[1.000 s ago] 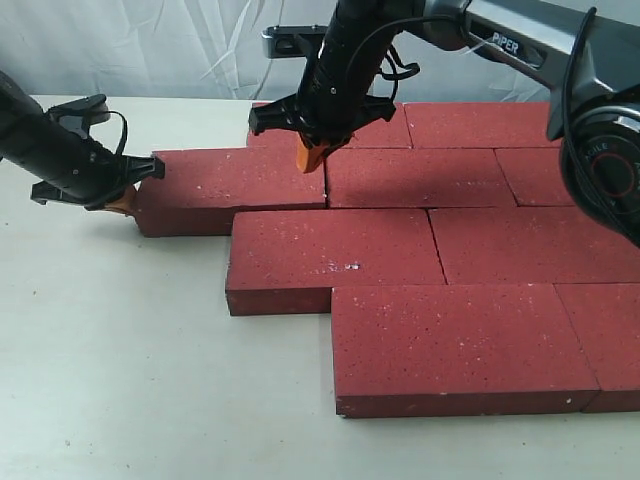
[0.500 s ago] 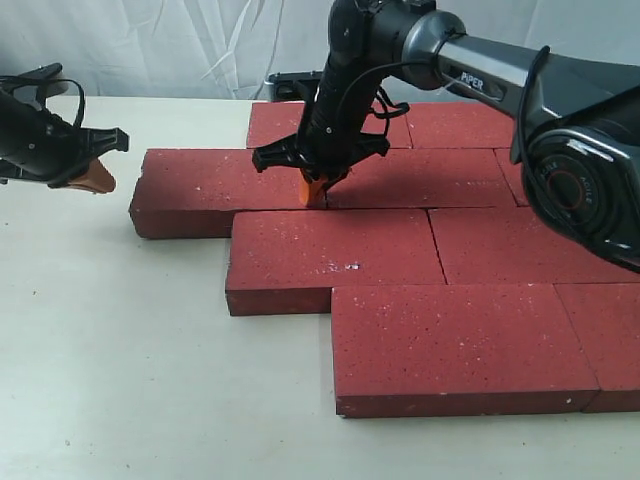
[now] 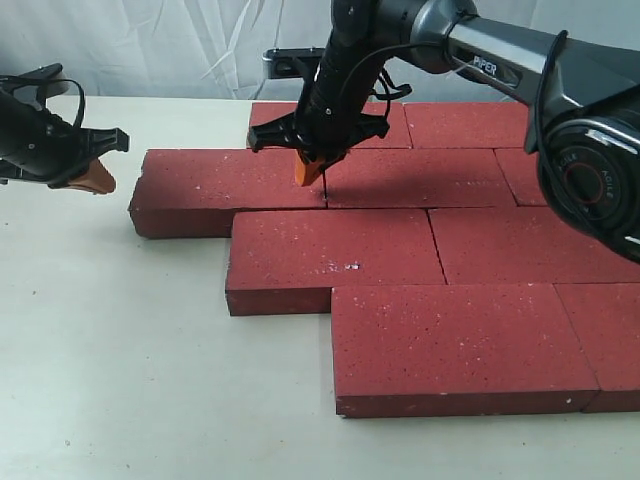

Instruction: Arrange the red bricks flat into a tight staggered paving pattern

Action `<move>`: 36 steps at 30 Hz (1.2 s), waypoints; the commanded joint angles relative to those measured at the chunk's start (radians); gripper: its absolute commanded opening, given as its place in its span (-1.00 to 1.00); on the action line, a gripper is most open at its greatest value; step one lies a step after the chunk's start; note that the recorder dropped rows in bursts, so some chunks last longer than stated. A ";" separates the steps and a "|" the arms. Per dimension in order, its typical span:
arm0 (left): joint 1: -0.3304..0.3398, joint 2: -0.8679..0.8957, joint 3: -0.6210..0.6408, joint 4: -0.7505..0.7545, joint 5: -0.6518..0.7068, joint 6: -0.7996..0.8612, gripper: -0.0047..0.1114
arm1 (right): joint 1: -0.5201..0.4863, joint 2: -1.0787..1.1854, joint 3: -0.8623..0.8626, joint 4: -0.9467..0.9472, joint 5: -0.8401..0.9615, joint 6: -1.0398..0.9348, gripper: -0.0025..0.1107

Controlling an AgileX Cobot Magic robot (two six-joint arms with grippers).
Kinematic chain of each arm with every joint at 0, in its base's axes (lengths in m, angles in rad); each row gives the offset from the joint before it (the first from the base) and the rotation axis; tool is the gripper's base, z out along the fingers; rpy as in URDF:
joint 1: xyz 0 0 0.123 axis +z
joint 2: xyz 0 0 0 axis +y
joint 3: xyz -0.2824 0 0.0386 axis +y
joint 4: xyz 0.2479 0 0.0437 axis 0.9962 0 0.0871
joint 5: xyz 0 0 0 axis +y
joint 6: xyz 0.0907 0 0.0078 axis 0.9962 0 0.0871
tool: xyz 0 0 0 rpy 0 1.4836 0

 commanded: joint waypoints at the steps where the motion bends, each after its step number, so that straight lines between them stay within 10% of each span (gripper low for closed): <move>1: 0.000 0.005 -0.001 -0.006 0.006 0.001 -0.92 | -0.005 0.000 0.000 0.003 -0.019 -0.001 -0.97; 36: -0.002 -0.334 0.122 0.044 0.250 -0.140 -0.92 | 0.033 -0.217 0.000 0.079 0.061 0.023 -0.97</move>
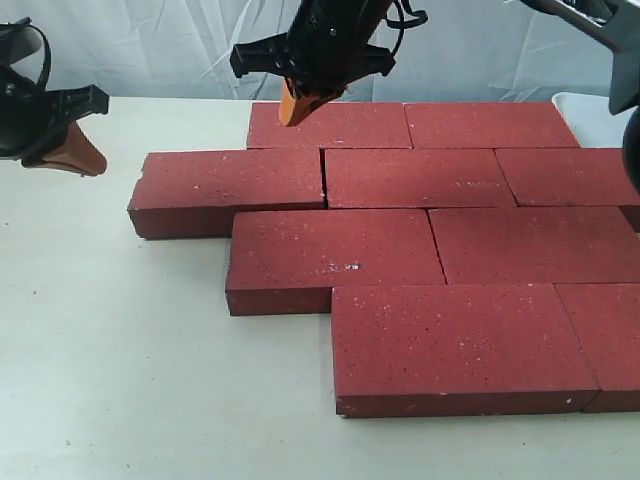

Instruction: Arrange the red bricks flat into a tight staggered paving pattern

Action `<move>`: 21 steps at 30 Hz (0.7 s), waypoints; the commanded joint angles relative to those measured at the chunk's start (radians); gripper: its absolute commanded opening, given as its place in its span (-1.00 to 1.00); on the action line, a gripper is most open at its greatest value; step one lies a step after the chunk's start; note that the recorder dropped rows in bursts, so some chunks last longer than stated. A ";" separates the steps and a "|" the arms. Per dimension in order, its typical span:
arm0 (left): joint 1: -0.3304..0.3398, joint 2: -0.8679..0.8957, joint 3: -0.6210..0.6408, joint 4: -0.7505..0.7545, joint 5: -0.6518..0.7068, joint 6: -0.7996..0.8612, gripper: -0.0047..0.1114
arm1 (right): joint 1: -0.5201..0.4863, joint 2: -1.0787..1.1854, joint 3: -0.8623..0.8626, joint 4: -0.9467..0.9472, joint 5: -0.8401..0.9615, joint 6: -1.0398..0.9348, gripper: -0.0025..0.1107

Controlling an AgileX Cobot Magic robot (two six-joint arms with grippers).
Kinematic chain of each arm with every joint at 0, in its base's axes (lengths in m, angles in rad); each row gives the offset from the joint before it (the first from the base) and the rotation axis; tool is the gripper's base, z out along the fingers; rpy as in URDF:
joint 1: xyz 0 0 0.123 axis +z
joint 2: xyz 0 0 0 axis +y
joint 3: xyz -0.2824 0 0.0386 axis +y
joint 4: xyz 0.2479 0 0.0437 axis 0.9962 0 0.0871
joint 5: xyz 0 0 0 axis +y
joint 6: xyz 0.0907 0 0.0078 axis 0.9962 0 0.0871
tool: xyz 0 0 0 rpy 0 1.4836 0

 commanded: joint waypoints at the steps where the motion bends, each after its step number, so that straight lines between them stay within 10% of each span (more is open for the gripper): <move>1: -0.002 -0.104 0.077 0.040 0.014 -0.037 -0.92 | 0.022 -0.031 0.000 0.035 0.006 0.016 -0.97; 21: -0.011 -0.449 0.229 0.183 0.045 -0.172 -0.92 | 0.053 -0.232 0.336 -0.019 0.006 0.016 -0.97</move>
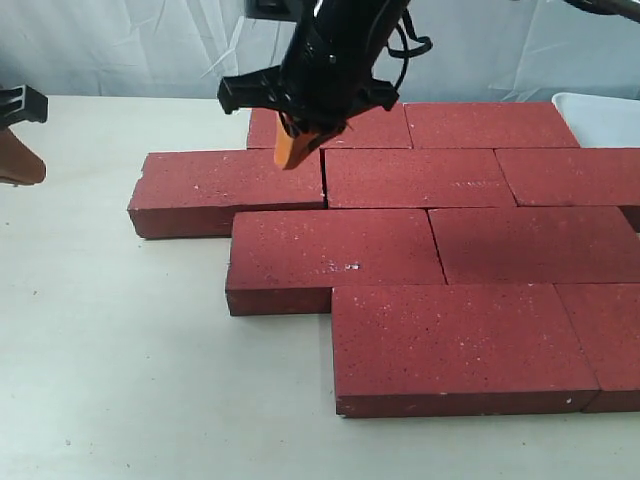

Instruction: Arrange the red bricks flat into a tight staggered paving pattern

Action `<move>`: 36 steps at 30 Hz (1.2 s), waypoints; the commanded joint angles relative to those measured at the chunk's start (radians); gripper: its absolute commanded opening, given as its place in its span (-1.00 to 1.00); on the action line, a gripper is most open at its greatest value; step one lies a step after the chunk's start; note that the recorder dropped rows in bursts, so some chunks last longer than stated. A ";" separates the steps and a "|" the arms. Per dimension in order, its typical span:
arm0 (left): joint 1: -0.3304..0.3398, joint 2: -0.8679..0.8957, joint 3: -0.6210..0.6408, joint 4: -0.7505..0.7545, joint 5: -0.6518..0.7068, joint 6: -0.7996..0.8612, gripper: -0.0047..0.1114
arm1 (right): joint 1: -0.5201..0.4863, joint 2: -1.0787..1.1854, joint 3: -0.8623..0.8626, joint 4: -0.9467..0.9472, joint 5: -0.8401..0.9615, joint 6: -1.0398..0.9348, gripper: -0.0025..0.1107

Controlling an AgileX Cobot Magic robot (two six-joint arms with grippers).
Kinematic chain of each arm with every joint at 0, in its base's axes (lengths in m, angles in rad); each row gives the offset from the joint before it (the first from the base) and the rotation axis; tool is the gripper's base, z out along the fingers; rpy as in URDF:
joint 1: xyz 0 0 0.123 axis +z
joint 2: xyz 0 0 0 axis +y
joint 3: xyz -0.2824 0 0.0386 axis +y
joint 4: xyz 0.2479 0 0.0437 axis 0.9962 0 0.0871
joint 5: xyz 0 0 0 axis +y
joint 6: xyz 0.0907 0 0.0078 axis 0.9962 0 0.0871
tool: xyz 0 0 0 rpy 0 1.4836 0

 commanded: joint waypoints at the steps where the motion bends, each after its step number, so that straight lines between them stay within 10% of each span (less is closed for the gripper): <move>1: -0.022 -0.055 0.020 0.060 0.017 -0.036 -0.92 | -0.002 -0.076 0.097 -0.061 0.002 0.000 -0.97; 21: -0.279 -0.090 0.027 0.196 -0.082 -0.211 -0.92 | -0.312 -0.515 0.553 -0.097 -0.072 0.000 -0.97; 36: -0.288 -0.090 0.027 0.344 -0.084 -0.211 -0.92 | -0.455 -0.736 0.695 -0.228 -0.138 0.000 -0.97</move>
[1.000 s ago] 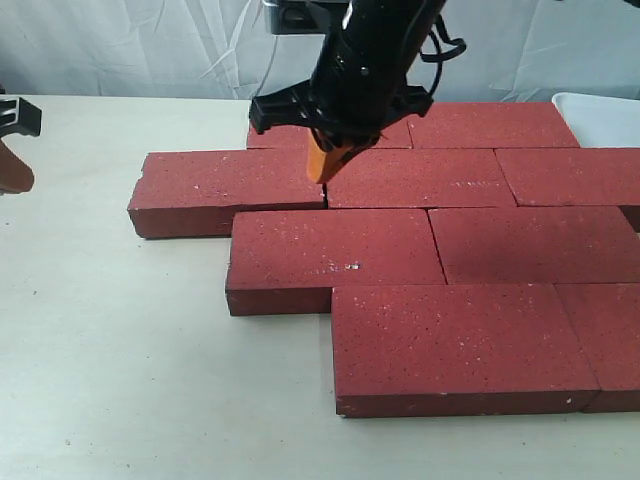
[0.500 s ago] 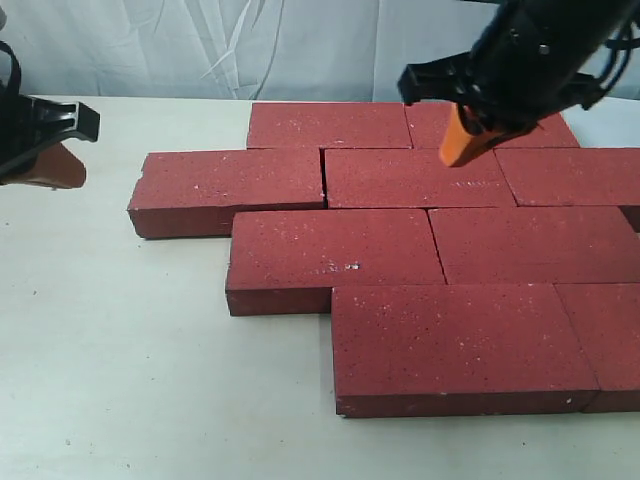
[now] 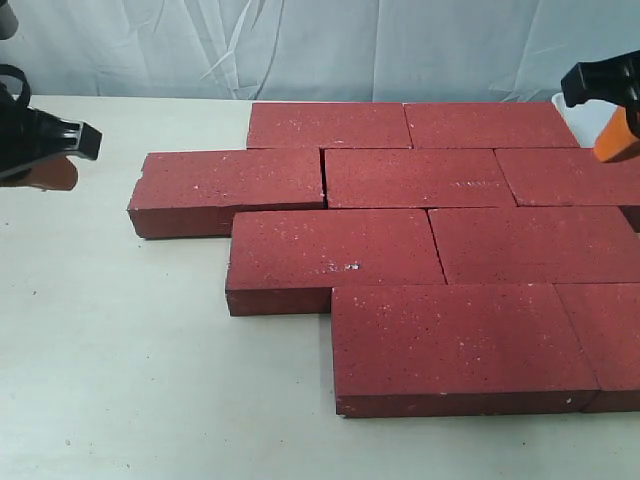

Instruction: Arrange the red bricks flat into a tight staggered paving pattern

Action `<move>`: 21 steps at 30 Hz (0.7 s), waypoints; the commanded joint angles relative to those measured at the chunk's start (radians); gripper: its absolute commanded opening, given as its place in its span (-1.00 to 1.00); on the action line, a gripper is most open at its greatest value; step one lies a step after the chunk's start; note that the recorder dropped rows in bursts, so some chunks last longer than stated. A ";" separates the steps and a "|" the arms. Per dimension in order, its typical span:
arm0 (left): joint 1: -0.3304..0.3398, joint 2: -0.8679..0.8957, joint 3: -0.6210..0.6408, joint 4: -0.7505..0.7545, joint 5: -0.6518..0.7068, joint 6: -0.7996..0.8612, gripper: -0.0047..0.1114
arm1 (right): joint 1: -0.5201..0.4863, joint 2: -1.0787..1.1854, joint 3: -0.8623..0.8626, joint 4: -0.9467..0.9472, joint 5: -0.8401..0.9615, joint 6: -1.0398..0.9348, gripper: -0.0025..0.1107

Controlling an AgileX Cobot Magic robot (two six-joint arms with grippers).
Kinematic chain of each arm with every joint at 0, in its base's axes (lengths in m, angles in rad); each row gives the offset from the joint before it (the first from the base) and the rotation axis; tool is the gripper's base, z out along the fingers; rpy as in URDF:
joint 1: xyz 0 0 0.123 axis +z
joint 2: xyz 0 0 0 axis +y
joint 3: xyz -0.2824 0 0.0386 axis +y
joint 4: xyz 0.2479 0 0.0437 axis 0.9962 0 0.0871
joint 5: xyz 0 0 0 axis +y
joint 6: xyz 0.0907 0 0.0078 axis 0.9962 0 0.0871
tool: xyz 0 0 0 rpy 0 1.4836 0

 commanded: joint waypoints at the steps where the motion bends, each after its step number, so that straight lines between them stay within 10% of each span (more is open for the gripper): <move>1: -0.007 -0.007 0.001 0.068 0.008 0.000 -0.92 | -0.005 -0.013 0.008 -0.017 -0.049 0.000 -0.97; 11: -0.007 -0.007 0.001 0.122 0.022 0.000 -0.92 | -0.005 -0.013 0.308 -0.024 -0.396 0.000 -0.97; 21: -0.007 -0.007 0.001 0.122 0.022 0.000 -0.92 | -0.005 -0.103 0.347 -0.036 -0.172 0.051 -0.97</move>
